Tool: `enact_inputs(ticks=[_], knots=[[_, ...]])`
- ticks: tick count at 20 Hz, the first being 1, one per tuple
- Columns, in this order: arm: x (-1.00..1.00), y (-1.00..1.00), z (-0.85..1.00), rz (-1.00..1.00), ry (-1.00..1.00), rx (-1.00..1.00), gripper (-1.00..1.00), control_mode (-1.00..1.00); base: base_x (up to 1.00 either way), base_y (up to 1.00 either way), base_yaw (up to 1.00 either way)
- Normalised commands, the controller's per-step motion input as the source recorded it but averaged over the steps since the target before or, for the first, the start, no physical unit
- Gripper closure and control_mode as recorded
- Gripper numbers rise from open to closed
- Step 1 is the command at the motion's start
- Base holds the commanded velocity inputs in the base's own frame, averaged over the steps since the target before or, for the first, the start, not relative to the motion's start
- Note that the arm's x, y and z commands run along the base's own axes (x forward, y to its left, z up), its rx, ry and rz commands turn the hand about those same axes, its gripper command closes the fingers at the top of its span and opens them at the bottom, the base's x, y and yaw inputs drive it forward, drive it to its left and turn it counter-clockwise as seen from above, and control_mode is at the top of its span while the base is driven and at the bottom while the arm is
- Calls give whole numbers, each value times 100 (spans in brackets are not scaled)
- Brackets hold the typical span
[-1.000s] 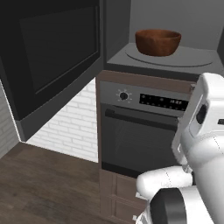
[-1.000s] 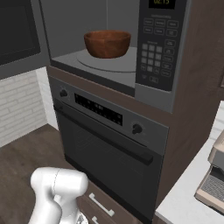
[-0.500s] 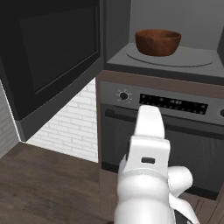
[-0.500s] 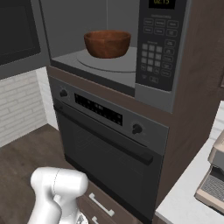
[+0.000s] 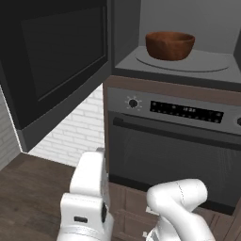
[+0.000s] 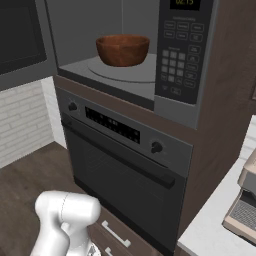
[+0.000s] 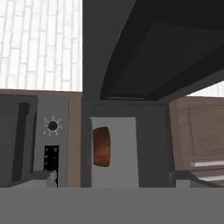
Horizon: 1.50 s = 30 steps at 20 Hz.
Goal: Pick the potato from the sink and place it in the bowl. Then pick the bowl and place it in the microwave. Then close the microwave door and press the start button.
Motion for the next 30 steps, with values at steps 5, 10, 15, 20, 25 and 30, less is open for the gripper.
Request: enact_inputs(ticks=[5,10,15,20,25,30], knots=[[5,75,-37,-9,0,0,-100,-100,0,0,0],[23,96,-18,-10,0,-4,-100,-100,0,0,0],[30,77,-12,-9,0,-4,-100,-100,0,0,0],[43,68,-13,-5,0,-10,-100,-100,0,0,0],[46,51,-23,-4,0,-7,-100,-100,0,0,0],[39,39,-21,-2,0,-5,-100,-100,0,0,0]])
